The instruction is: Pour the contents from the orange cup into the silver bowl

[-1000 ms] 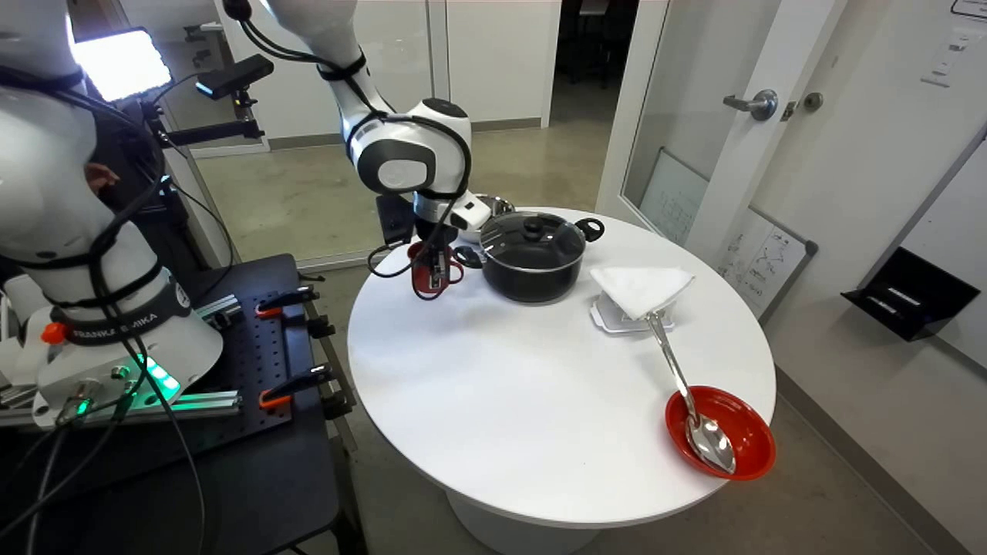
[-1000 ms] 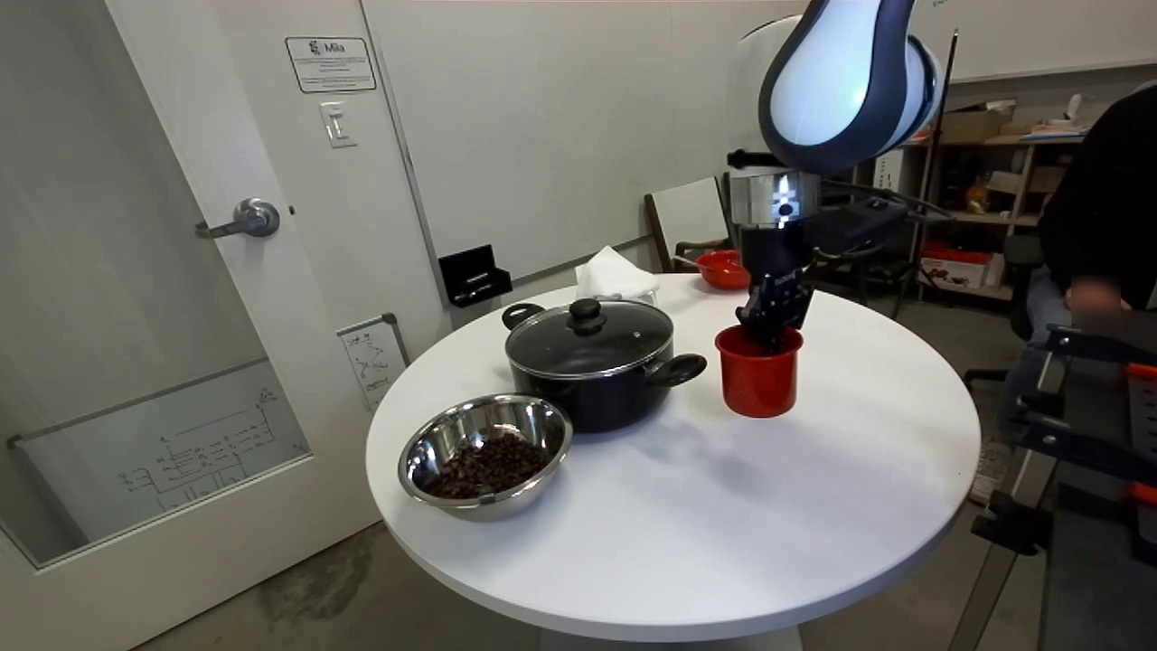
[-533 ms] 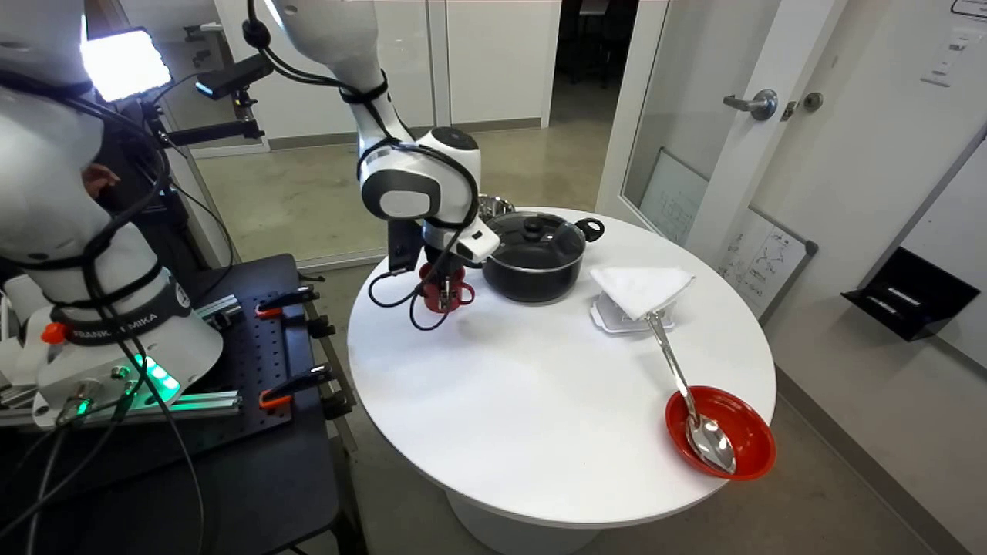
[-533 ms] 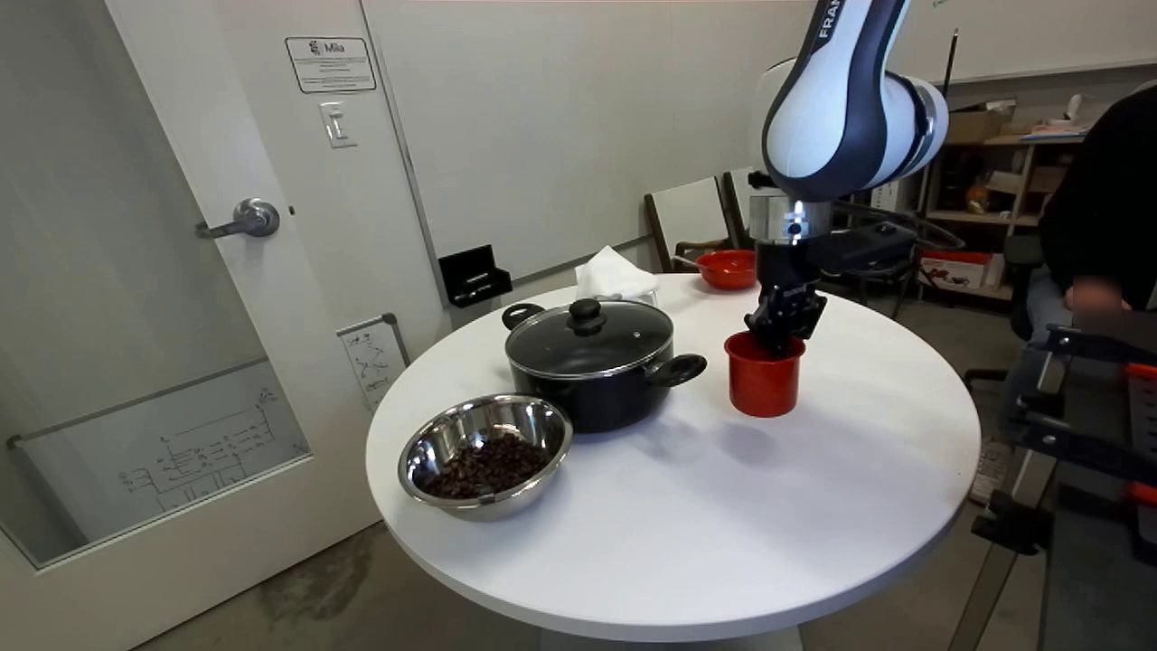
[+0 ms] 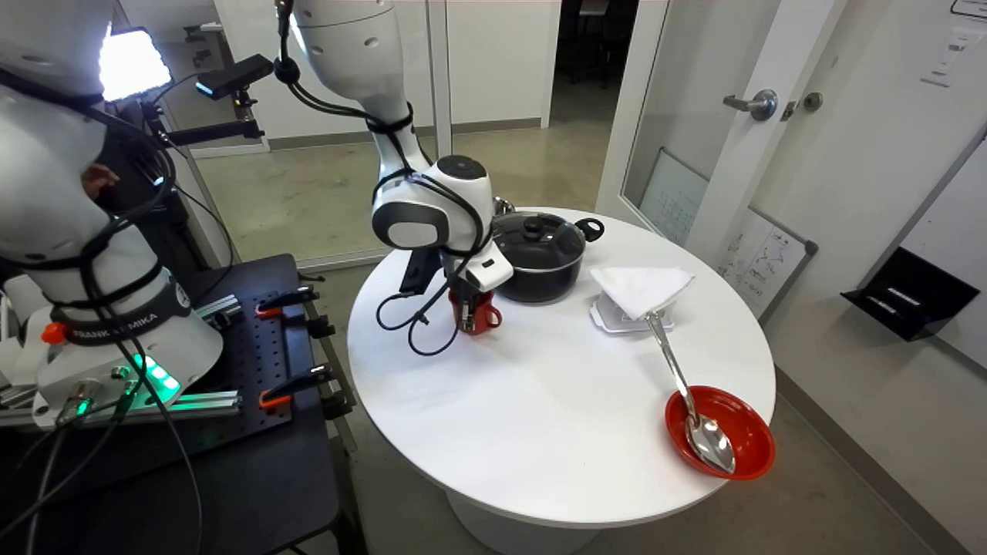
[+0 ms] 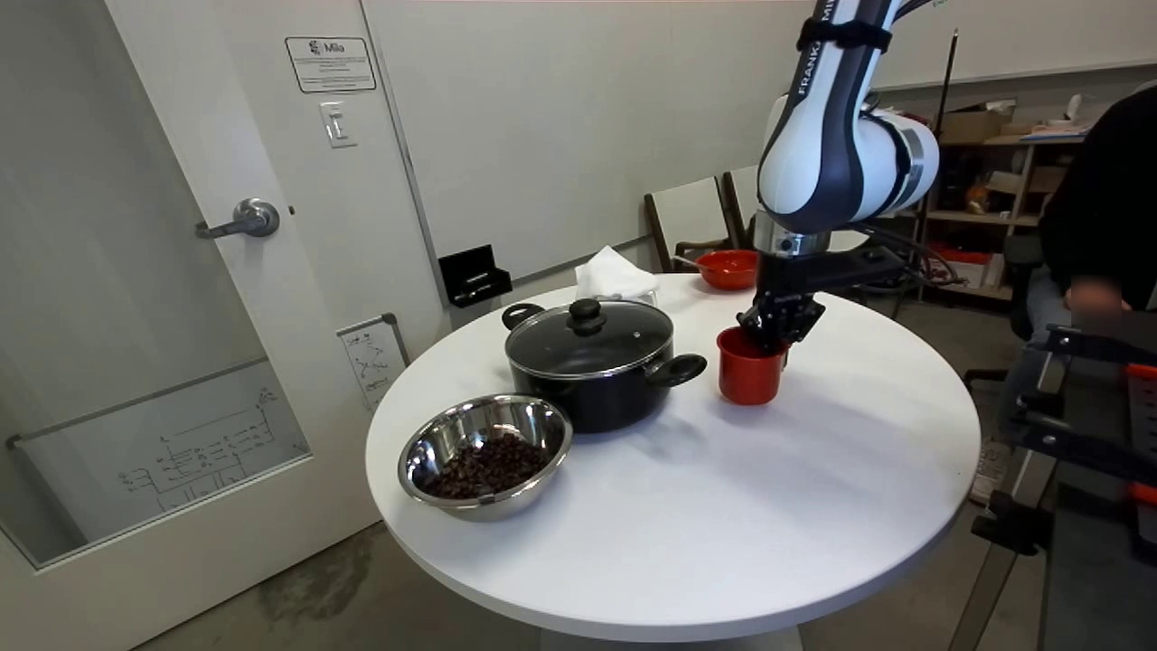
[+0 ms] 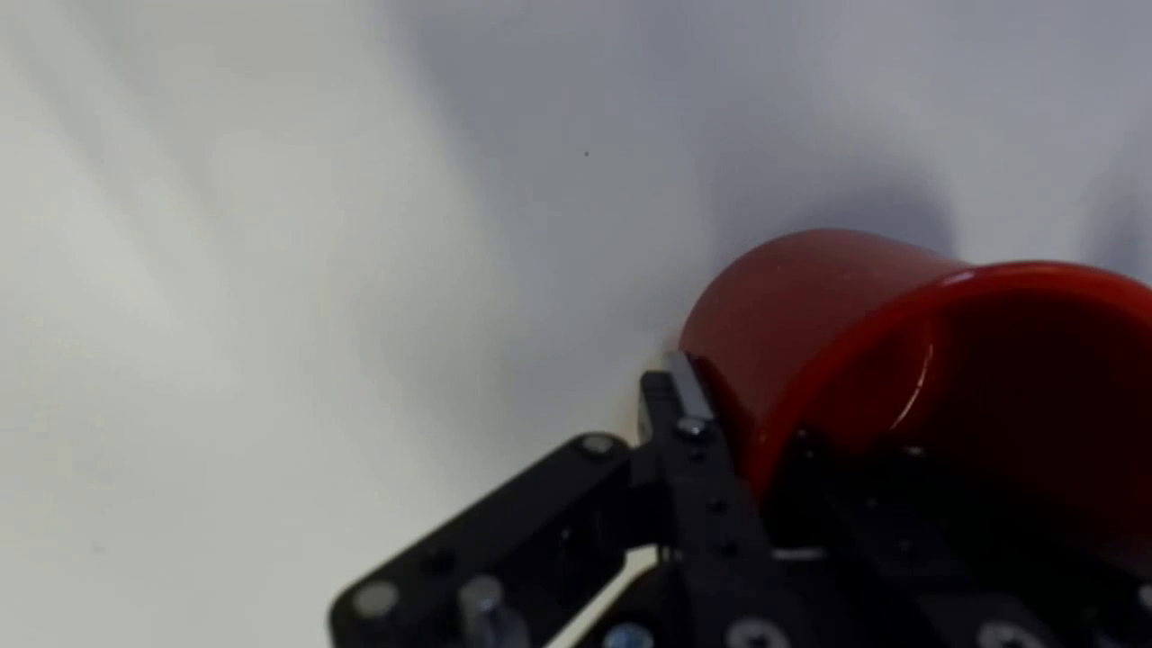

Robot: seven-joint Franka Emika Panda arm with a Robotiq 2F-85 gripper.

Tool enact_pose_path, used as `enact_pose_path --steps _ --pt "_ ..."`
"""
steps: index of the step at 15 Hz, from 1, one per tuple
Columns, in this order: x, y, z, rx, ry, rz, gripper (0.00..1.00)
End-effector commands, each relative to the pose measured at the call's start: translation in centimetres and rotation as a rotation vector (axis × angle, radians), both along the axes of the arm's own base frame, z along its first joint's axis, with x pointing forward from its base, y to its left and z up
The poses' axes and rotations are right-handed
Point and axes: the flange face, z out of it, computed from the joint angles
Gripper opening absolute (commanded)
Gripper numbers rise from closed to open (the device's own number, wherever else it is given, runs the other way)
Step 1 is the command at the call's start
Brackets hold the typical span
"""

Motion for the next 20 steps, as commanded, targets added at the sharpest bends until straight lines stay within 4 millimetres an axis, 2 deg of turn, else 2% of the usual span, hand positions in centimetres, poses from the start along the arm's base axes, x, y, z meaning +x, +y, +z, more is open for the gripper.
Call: enact_pose_path --steps 1,3,4,7,9,11,13,14,15,19,20 --pt "1.1 -1.2 -1.1 -0.036 -0.007 -0.114 0.02" --pt "1.3 -1.8 -1.6 -0.041 0.011 -0.146 0.02" --pt "1.5 -2.0 -1.8 -0.032 0.017 -0.158 0.23" --pt "1.6 -2.2 -1.9 -0.018 0.027 -0.178 0.47" --pt "1.1 -2.3 -0.6 -0.009 0.022 -0.180 0.61" --pt "-0.3 -1.9 1.5 -0.004 -0.008 -0.173 0.75" --pt "-2.5 -1.1 3.6 -0.004 -0.028 -0.169 0.90" --pt "-4.4 -0.7 5.1 0.001 -0.040 -0.178 0.96" --pt "-5.6 -0.4 6.0 0.002 -0.050 -0.178 1.00" --pt "-11.2 0.7 9.7 -0.013 -0.132 -0.094 1.00" --pt "-7.9 0.7 7.0 0.013 -0.074 -0.139 1.00"
